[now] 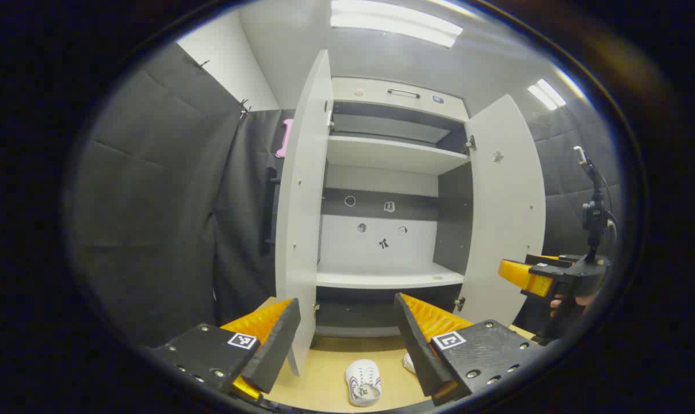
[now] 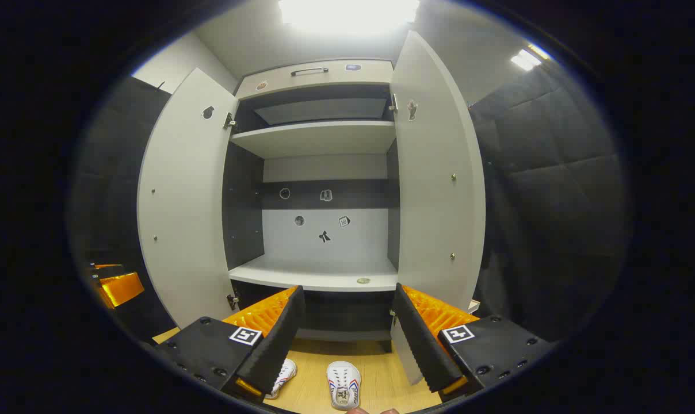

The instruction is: Grab one shoe with the right hand and put it into the shoe cabinet, grab the other shoe with the left hand and put it into the shoe cabinet; then close the right door with the right hand and the left door with the left hand.

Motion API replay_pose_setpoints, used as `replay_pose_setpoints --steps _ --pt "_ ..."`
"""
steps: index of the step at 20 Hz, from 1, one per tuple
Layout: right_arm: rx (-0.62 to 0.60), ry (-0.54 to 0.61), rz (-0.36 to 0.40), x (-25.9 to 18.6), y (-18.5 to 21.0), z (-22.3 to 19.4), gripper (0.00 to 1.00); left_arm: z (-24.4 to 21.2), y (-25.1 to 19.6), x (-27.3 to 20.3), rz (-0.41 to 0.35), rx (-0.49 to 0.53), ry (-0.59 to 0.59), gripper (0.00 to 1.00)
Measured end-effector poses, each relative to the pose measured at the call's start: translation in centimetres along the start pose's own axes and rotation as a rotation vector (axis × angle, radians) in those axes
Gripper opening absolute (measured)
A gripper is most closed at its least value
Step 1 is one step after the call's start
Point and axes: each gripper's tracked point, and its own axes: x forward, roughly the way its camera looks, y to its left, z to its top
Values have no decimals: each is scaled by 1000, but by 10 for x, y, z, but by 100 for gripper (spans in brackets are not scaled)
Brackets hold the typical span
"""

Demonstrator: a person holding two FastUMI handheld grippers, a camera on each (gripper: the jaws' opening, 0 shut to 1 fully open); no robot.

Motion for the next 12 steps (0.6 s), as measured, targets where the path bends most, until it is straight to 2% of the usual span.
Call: replay_pose_setpoints --steps 5,6,8,12 --pt "3 38 28 9 5 -10 98 -9 -2 3 11 7 18 94" --pt "-2 43 32 10 5 -12 98 -9 -3 3 15 2 16 91" --pt "-3 44 38 13 7 -11 98 -10 -5 0 17 2 16 94" --pt "42 59 56 18 17 -11 98 -14 -17 -4 -35 21 24 94"
